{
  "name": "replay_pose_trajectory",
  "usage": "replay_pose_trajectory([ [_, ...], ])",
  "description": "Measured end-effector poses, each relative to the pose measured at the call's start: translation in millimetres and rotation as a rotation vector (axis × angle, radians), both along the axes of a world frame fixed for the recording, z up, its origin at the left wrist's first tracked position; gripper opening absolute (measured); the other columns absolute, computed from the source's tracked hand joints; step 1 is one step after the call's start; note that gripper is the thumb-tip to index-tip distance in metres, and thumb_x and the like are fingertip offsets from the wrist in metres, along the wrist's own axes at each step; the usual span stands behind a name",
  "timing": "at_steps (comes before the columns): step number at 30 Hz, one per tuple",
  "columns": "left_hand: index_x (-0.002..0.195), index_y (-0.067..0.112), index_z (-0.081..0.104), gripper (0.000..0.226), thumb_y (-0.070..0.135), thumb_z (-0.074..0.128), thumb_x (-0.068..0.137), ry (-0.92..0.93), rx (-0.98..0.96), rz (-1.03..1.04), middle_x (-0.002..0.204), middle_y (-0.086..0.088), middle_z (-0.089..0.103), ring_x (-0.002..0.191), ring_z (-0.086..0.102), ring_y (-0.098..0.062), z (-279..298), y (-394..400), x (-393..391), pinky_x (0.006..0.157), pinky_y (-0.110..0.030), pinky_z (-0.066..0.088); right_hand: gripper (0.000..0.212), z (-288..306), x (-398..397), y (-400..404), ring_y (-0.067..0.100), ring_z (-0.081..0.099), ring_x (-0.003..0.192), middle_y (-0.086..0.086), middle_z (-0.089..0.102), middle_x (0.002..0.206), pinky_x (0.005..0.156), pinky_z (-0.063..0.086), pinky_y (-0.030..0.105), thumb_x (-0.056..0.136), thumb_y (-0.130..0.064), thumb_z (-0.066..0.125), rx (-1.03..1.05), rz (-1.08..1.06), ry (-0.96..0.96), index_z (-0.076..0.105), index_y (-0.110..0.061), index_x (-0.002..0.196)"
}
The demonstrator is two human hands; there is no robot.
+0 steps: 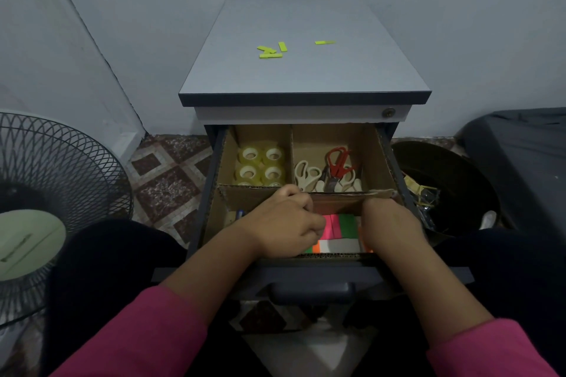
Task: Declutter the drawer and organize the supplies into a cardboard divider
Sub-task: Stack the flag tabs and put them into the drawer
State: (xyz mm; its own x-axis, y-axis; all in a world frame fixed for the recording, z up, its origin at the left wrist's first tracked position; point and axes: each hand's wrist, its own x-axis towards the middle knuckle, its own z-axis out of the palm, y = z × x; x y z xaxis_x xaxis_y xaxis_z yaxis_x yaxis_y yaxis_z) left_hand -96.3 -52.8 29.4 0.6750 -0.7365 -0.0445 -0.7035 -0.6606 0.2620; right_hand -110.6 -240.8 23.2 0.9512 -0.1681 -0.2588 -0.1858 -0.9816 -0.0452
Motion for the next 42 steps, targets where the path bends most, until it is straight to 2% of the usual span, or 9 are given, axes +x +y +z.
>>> replay_pose_trajectory([
  [8,0.102,0.025,0.064,0.025,0.031,0.04,0.099,-0.042,0.005,-0.017,0.104,-0.001,0.052,0.106,0.033,-0.009,1.1,-1.4,-1.4,0.099,-0.02,0.007,0.016,-0.3,0.4,-1.5,0.028,0.063,0.096,0.008,0.063,0.101,0.068,0.043,0.032,0.091,-0.01,0.048,0.049,0.003,-0.017,0.062,-0.011,0.098],
  [13,0.096,0.023,0.064,0.022,0.028,0.043,0.097,-0.04,-0.032,-0.012,0.1,0.0,0.054,0.104,0.039,-0.01,-0.1,-1.2,-0.3,0.098,-0.019,0.008,0.016,13.3,0.0,-2.8,0.027,0.064,0.096,0.007,0.065,0.099,0.077,0.052,0.032,0.083,-0.01,0.06,0.117,-0.001,-0.021,0.067,-0.014,0.098],
  [15,0.093,0.022,0.063,0.02,0.028,0.044,0.096,-0.035,-0.044,-0.005,0.097,0.001,0.054,0.103,0.041,-0.01,-1.1,-1.4,0.3,0.098,-0.017,0.007,0.01,19.3,1.5,0.8,0.023,0.065,0.091,0.005,0.066,0.093,0.078,0.055,0.034,0.085,-0.01,0.061,0.282,-0.042,0.012,0.066,-0.019,0.086],
  [17,0.092,0.022,0.062,0.019,0.027,0.045,0.095,-0.023,-0.041,0.003,0.097,0.003,0.052,0.104,0.039,-0.01,-1.7,-1.9,0.8,0.097,-0.016,0.006,0.017,22.0,0.7,8.9,0.023,0.068,0.077,0.006,0.068,0.078,0.072,0.059,0.036,0.084,-0.006,0.062,0.517,-0.096,0.119,0.063,-0.02,0.075],
  [19,0.092,0.024,0.062,0.018,0.028,0.045,0.094,-0.002,-0.019,0.019,0.099,0.004,0.049,0.105,0.034,-0.011,-1.1,-1.5,0.8,0.1,-0.019,0.008,0.016,17.7,0.6,17.9,0.022,0.068,0.069,0.006,0.068,0.072,0.067,0.058,0.034,0.082,-0.006,0.064,0.6,-0.066,0.174,0.064,-0.018,0.071],
  [22,0.09,0.028,0.061,0.018,0.03,0.043,0.092,0.022,0.023,0.01,0.098,0.007,0.047,0.109,0.037,-0.014,-1.4,-1.7,2.0,0.107,-0.028,0.014,0.005,10.8,3.4,26.0,0.019,0.064,0.079,0.004,0.069,0.085,0.071,0.052,0.029,0.083,-0.019,0.065,0.498,0.044,0.187,0.07,-0.019,0.081],
  [25,0.088,0.03,0.06,0.017,0.031,0.043,0.09,0.038,0.045,0.007,0.096,0.009,0.047,0.11,0.039,-0.015,-3.8,-1.8,3.5,0.109,-0.031,0.016,0.008,7.0,5.8,27.2,0.017,0.061,0.082,0.003,0.067,0.09,0.07,0.048,0.027,0.086,-0.024,0.063,0.481,0.048,0.179,0.069,-0.019,0.088],
  [37,0.093,0.027,0.061,0.018,0.028,0.042,0.093,0.022,0.062,-0.006,0.098,0.006,0.043,0.109,0.036,-0.011,-2.4,-4.4,4.4,0.102,-0.024,0.007,0.028,5.3,5.0,26.2,0.016,0.058,0.089,0.0,0.065,0.104,0.071,0.044,0.025,0.082,-0.037,0.068,0.394,0.164,0.191,0.064,-0.028,0.108],
  [42,0.088,0.03,0.058,0.017,0.03,0.042,0.091,0.036,0.084,-0.005,0.094,0.008,0.044,0.11,0.039,-0.015,-6.6,-4.0,6.0,0.106,-0.03,0.015,0.028,3.0,8.9,28.9,0.019,0.059,0.087,0.001,0.066,0.105,0.066,0.04,0.023,0.084,-0.037,0.065,0.348,0.179,0.228,0.064,-0.028,0.11],
])
